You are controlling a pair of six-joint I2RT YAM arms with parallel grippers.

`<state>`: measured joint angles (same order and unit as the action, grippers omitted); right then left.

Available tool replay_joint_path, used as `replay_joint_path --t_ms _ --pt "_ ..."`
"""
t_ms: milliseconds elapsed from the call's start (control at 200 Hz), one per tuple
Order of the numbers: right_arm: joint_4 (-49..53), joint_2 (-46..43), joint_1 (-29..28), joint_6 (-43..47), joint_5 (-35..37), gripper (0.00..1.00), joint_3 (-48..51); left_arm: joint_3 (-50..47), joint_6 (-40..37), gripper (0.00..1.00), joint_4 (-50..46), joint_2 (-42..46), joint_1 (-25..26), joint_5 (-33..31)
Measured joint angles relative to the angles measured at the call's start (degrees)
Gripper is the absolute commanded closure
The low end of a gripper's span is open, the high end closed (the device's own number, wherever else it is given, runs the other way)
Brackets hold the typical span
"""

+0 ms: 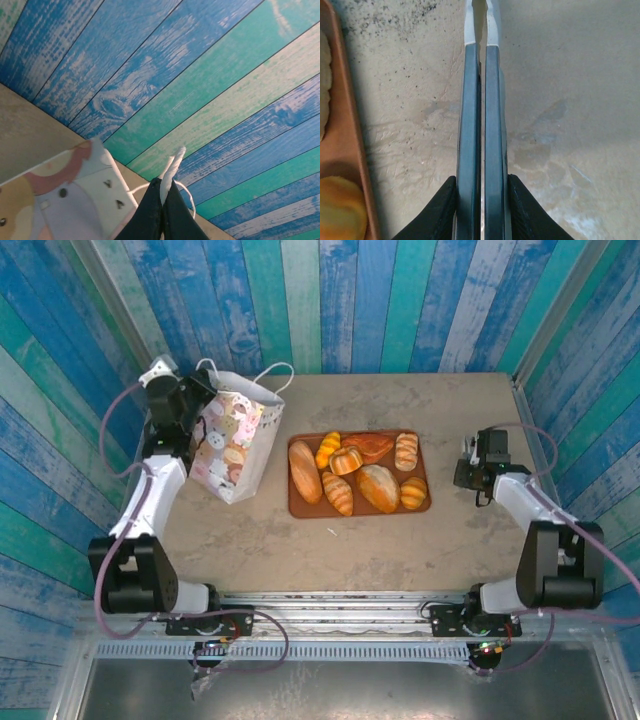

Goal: Take the fake bread out of the paper bag

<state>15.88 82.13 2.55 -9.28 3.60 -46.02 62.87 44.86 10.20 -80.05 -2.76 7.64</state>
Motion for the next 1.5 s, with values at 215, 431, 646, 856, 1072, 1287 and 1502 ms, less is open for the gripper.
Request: replay_joint_path --t_ms 215,431,646,856,1072,1287,1502 --pt "-1.99 5.53 0.28 1.05 -1.03 0.79 -4.02 5.27 0.42 1.00 2.62 -4.33 -1.27 7.76" --pt "-3.21 10.88 0.28 1.90 -1.11 0.78 -7.58 9.31 3.43 1.00 7.34 -6.32 -1.25 11.26" --pt "-3.43 16.33 0.52 2.29 -1.99 0.70 -10.29 13.07 8.31 1.00 10.05 -11.15 -1.18 13.99" --pt "-3.28 20.04 0.66 2.45 -3.72 0.66 -10.67 14.49 12.07 1.00 13.29 -13.18 -1.07 15.89" --pt "-2.43 20.94 0.76 2.12 -4.81 0.51 -11.76 14.49 15.32 1.00 16.26 -15.21 -0.98 17.40" --pt "-2.16 20.98 1.05 1.38 -5.40 0.35 -12.04 16.46 18.47 1.00 17.07 -16.44 -0.98 18.03" --pt "-0.90 20.57 1.07 0.76 -5.77 0.27 -12.13 17.81 22.58 1.00 20.72 -18.53 -0.96 18.25"
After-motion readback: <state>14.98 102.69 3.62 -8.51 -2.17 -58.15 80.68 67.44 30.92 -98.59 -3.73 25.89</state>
